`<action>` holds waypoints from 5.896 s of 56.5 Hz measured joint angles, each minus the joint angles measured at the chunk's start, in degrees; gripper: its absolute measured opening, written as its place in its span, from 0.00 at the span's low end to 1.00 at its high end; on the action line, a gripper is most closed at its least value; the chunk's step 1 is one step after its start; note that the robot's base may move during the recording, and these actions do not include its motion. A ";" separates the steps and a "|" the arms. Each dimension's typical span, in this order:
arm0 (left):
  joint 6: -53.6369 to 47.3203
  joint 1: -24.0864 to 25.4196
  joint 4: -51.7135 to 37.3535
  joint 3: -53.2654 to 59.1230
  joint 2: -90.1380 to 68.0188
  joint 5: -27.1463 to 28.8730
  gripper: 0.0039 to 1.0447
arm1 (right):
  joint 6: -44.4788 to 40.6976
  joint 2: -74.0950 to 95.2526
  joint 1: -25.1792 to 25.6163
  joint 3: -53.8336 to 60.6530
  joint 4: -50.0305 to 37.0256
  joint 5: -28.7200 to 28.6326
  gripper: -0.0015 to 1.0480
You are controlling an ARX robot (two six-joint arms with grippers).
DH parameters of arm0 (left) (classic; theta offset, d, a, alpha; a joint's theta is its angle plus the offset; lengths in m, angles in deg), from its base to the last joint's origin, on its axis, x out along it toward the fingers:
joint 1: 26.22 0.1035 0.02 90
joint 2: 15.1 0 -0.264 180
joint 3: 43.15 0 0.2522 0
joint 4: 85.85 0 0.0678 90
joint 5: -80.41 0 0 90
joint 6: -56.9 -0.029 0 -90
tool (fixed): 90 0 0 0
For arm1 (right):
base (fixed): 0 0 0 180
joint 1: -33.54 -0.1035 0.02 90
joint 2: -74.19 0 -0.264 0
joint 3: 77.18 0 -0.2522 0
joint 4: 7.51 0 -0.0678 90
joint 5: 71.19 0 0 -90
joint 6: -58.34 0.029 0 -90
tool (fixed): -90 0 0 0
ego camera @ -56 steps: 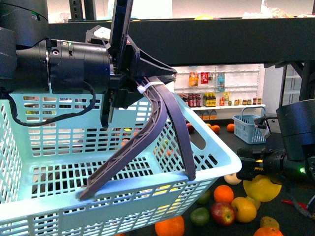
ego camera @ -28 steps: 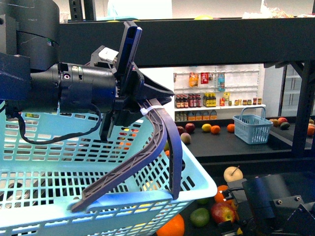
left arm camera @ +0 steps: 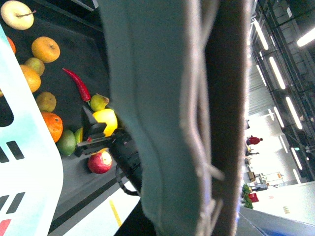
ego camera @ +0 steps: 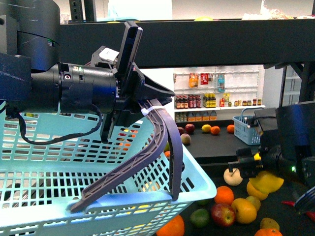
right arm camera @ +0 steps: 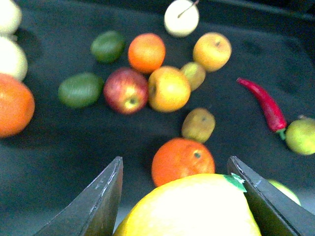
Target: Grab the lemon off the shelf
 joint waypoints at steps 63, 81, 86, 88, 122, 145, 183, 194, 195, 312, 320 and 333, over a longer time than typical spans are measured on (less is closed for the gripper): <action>-0.22 0.00 0.04 0.42 -0.13 0.02 0.07 | 24.63 -6.12 -13.66 4.55 -0.28 -14.99 0.57; -0.20 0.00 0.04 0.52 -0.31 -0.04 0.07 | 27.04 -4.50 -14.64 4.35 -3.19 -13.79 0.57; -0.17 0.00 0.04 0.52 -0.31 -0.09 0.07 | 28.94 -4.13 -14.64 4.15 -3.98 -12.22 0.57; -0.20 0.00 0.04 0.52 -0.31 -0.11 0.07 | 29.57 -4.00 -14.64 4.13 -4.33 -11.69 0.57; -0.31 0.00 0.04 0.57 -0.31 0.24 0.07 | 30.10 -3.78 -14.84 4.20 -4.81 -13.27 0.93; -0.15 0.00 0.04 0.57 -0.31 -0.09 0.07 | 5.97 -24.50 -1.73 19.50 4.48 -15.52 0.93; 0.09 0.00 0.04 0.57 -0.31 0.02 0.07 | 2.29 -112.65 5.90 60.98 36.92 -13.84 0.22; -0.04 0.00 0.04 0.57 -0.31 0.00 0.07 | 2.43 -116.13 5.90 65.29 36.39 -13.92 0.03; -0.02 0.00 0.04 0.57 -0.31 -0.02 0.07 | 2.45 -116.72 5.88 65.79 36.44 -13.77 0.03; 35.89 33.86 -37.59 4.79 -5.29 27.76 0.07 | 2.54 -117.39 5.88 65.79 36.26 -13.81 0.93; 37.86 37.57 -41.97 4.79 -8.28 23.93 0.07 | 2.54 -117.39 5.88 65.79 36.26 -13.81 0.93; 41.31 40.85 -48.28 4.70 -13.77 18.75 0.07 | 2.54 -117.39 5.88 65.79 36.26 -13.84 0.93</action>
